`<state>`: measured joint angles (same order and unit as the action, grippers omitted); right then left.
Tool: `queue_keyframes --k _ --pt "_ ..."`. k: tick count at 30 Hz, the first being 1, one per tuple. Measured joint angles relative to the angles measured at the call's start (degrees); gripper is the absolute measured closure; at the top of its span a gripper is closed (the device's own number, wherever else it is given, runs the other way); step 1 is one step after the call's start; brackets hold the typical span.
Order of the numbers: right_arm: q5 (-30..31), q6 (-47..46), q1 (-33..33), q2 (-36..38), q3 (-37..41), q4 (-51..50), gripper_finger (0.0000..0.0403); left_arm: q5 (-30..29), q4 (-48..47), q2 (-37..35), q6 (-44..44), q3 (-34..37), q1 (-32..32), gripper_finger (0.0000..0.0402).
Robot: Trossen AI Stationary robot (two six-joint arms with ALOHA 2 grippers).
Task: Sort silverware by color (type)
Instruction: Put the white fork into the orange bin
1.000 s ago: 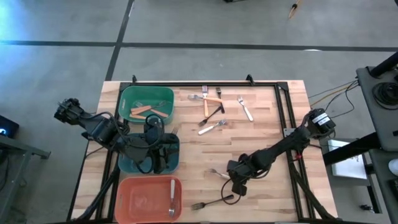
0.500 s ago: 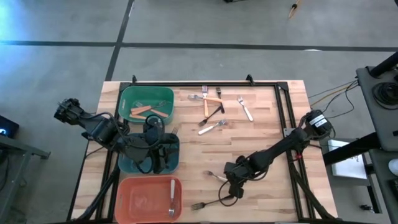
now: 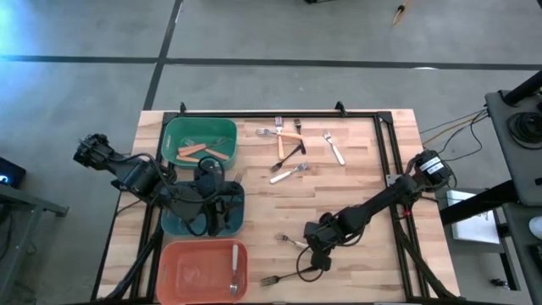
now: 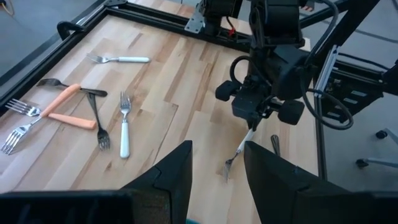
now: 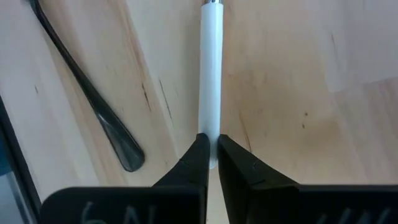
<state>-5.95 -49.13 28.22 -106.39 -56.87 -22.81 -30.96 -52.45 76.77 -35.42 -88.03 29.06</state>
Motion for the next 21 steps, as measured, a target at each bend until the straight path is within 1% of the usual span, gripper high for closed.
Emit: queue_keyframes --k 6,14,21 --pt "-0.58 -0.64 0.25 0.16 0.01 0.97 0.0393 0.00 -1.82 0.00 -1.73 0.00 -0.01 0.0274" --pt "-1.79 1.22 0.26 6.38 -0.28 0.73 0.0393 0.00 -1.85 0.00 -1.79 0.00 0.00 0.0274" --pt "0.14 2.13 0.29 9.36 -0.19 -0.71 0.0394 0.00 -2.14 -0.02 -2.42 0.00 0.00 0.0274"
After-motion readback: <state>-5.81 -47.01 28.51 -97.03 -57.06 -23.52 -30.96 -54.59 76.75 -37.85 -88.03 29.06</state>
